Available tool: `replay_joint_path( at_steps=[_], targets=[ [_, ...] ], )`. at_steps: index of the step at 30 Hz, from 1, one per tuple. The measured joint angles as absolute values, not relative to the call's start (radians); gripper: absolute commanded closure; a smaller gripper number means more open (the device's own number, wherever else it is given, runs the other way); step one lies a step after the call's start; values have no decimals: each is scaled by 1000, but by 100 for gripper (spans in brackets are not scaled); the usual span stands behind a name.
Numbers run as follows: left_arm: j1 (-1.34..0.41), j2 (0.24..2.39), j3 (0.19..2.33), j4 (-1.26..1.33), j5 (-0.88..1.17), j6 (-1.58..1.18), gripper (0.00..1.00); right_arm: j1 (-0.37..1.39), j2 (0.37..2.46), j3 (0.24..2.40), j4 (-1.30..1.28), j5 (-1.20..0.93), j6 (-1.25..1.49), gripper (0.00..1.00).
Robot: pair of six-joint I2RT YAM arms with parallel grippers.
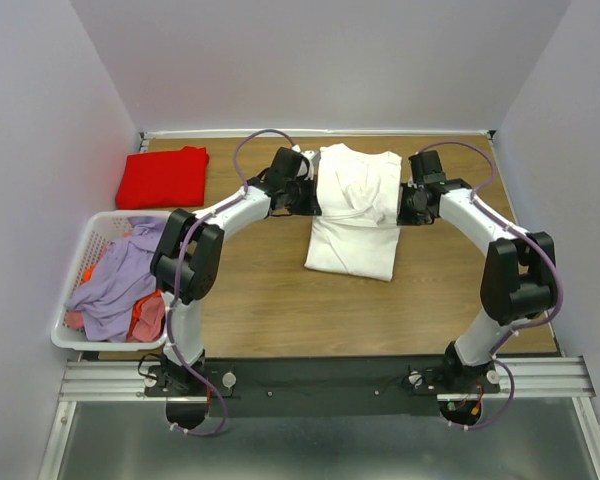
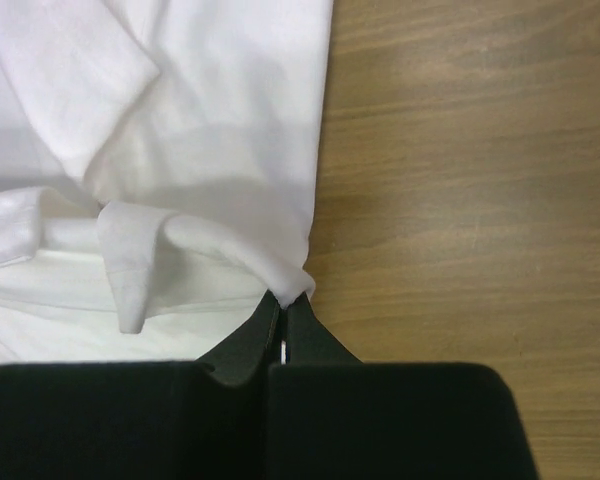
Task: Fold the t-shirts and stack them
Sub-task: Fold the tshirt
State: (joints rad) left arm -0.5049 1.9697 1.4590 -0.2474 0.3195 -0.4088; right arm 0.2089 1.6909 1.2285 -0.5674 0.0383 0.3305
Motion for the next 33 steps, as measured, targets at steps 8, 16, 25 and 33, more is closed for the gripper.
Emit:
replay_joint_path(
  at_steps=[8, 16, 25, 33],
  targets=[
    [-487, 2024, 1466, -207, 319, -413, 100, 199, 1771, 1269, -512, 24, 311, 99],
    [-480, 2094, 1498, -182, 318, -411, 95, 196, 1851, 1282, -469, 14, 302, 92],
    [-479, 2077, 1473, -148, 301, -403, 35, 194, 1823, 1273, -461, 4, 288, 69],
    [-495, 1825, 1310, -136, 236, -398, 53, 206, 1592, 1211, -448, -80, 314, 72]
  ],
)
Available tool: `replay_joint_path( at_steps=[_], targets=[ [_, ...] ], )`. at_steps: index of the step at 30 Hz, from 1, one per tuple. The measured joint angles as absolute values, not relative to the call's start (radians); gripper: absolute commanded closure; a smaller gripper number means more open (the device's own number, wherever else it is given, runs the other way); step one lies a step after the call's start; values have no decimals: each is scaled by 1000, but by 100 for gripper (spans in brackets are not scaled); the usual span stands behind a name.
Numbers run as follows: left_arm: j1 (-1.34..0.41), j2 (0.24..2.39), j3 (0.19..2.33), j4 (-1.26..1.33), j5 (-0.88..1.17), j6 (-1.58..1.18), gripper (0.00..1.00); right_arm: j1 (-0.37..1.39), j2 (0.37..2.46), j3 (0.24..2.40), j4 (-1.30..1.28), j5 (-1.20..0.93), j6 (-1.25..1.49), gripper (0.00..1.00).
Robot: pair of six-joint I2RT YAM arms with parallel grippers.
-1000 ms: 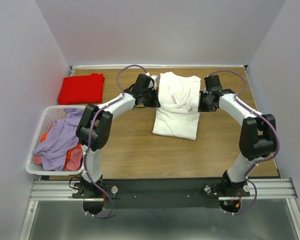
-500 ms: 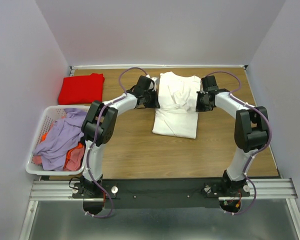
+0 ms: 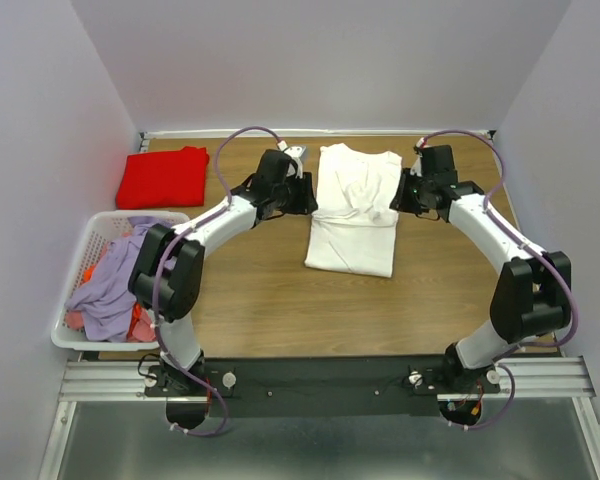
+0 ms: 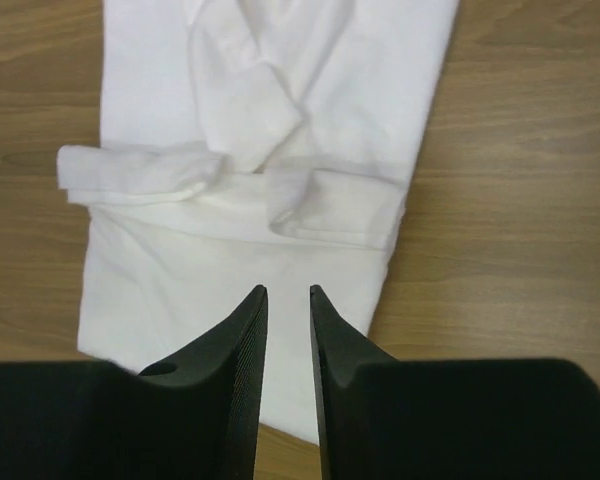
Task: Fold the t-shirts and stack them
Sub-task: Fold the tshirt
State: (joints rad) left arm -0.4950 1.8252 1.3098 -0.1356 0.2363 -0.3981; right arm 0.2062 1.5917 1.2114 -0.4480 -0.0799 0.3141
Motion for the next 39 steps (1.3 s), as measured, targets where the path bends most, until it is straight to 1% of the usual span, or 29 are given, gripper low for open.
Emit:
replay_joint_path(
  at_steps=[1, 2, 5, 8, 10, 13, 19, 24, 28, 31, 34, 39],
  targets=[
    [-501, 1800, 1295, -130, 228, -394, 57, 213, 1579, 1207, -440, -93, 322, 73],
    [-516, 1769, 1277, -124, 218, -391, 65, 228, 1573, 1201, -430, -108, 327, 75],
    [-574, 1739, 1240, -105, 207, -386, 77, 273, 1587, 1180, -410, -146, 345, 79],
    [-636, 1766, 1197, -97, 205, -387, 81, 311, 1628, 1167, -392, -179, 366, 83],
    [-671, 1805, 1172, -99, 205, -387, 81, 327, 1669, 1162, -373, -198, 379, 87],
    [-690, 1857, 1144, -109, 206, -387, 81, 330, 1725, 1160, -345, -211, 394, 89],
    [-698, 1878, 1108, -92, 210, -394, 81, 330, 1820, 1164, -309, -209, 399, 89],
    [-698, 1867, 1077, -52, 210, -394, 81, 328, 1917, 1219, -308, -177, 377, 89],
    [-698, 1853, 1052, -32, 212, -394, 81, 315, 1974, 1320, -305, -126, 346, 89],
    [-698, 1832, 1025, -31, 217, -393, 81, 270, 2003, 1393, -303, -92, 344, 88],
    [-698, 1801, 987, -34, 226, -393, 81, 219, 2003, 1450, -296, -76, 341, 84],
    [-698, 1755, 942, -56, 229, -393, 81, 200, 1950, 1441, -253, -167, 337, 80]
  ],
)
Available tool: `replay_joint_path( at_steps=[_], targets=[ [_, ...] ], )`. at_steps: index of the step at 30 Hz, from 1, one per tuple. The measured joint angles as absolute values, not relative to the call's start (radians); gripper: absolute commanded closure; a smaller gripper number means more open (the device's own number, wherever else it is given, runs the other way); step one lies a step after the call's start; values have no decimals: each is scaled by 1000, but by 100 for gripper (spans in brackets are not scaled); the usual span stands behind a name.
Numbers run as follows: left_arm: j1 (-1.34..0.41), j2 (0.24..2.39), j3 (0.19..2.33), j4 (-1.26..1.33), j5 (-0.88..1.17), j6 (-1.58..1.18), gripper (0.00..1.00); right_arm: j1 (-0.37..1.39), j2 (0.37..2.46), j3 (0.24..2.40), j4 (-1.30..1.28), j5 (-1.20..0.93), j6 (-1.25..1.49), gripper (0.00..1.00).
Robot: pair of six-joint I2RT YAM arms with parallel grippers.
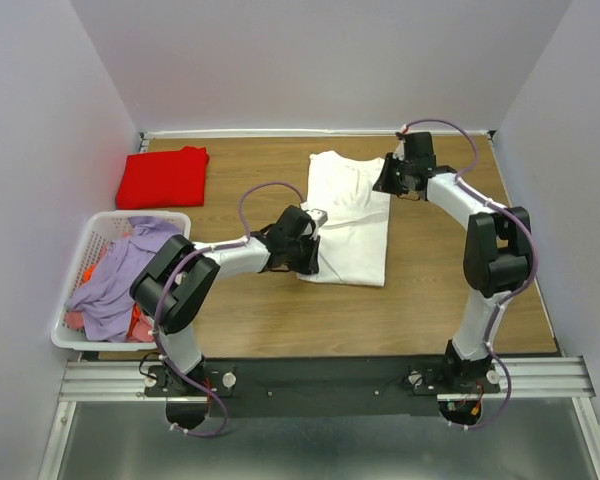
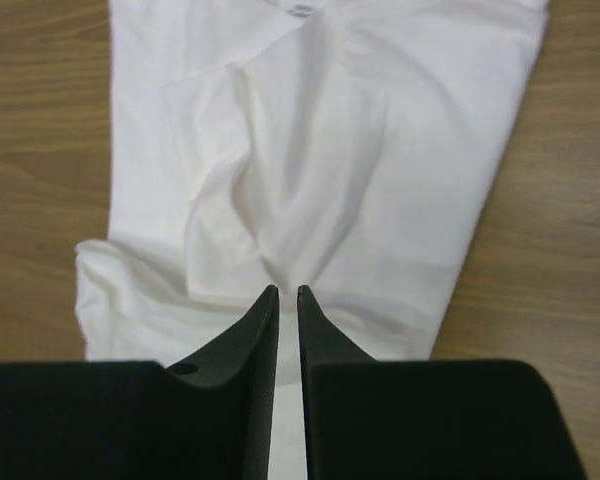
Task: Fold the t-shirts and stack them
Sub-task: Fold the tshirt
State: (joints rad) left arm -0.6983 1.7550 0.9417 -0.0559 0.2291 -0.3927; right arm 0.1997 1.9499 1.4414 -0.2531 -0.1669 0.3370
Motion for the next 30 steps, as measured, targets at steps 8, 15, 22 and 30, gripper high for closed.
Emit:
replay_joint_path(
  at_steps=[8, 15, 22, 30],
  targets=[
    [-698, 1739, 932, -80, 229, -393, 81, 265, 1780, 1216, -183, -491, 338, 79],
    [-698, 1729, 926, -91, 233, -394, 80, 345, 1803, 1089, -168, -628, 332, 79],
    [-698, 1727, 921, -92, 240, -393, 80, 387, 1945, 1135, -93, -677, 350, 79],
    [-698, 1711, 890, -59, 244, -395, 80, 377, 2194, 1427, -60, -687, 379, 78]
  ],
)
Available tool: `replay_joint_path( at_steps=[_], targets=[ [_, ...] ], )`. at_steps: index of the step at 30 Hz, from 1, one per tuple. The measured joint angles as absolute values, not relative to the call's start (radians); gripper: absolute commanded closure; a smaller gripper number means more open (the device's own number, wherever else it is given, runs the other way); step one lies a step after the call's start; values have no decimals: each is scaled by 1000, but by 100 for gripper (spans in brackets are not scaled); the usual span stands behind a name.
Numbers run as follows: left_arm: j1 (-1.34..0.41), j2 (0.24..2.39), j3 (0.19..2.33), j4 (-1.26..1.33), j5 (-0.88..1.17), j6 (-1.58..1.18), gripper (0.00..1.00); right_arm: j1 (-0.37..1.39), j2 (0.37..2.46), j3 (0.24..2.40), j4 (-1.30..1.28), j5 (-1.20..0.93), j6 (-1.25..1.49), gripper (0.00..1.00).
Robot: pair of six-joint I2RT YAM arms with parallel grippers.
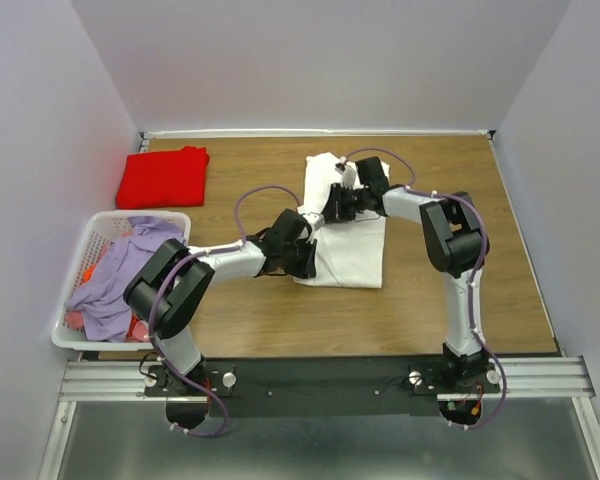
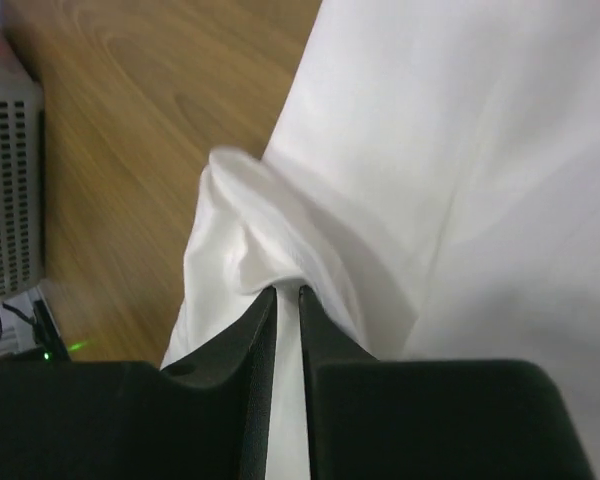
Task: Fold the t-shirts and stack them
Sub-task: Fold the tshirt
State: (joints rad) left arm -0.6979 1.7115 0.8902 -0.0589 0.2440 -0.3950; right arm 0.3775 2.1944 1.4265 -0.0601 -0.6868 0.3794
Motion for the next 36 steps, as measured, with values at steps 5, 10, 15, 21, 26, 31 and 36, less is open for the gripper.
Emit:
replay_joint_path(
  at_steps=[5, 10, 15, 21, 26, 31, 36],
  targets=[
    [-698, 1678, 850, -54, 244, -410, 79, 326, 2329, 1633, -43, -670, 440, 74],
    [-698, 1649, 834, -83, 241, -429, 67, 249, 2339, 1665, -40, -645, 483, 69],
    [-698, 1613, 836, -144, 212, -454, 47, 218, 2159, 1460, -49, -605, 485, 61],
    [-696, 1476, 841, -246, 120, -498, 41, 229, 1718, 1118, -85, -497, 478, 50],
    [-686, 1371, 842, -304, 50, -527, 38, 229, 1376, 865, -148, -455, 517, 40],
    [-666, 1363, 805, -326, 30, -545, 38, 229, 1184, 601, -215, -487, 631, 37],
    [-660, 1409, 759, -334, 34, -551, 39, 229, 1106, 469, -256, -530, 718, 36]
  ],
)
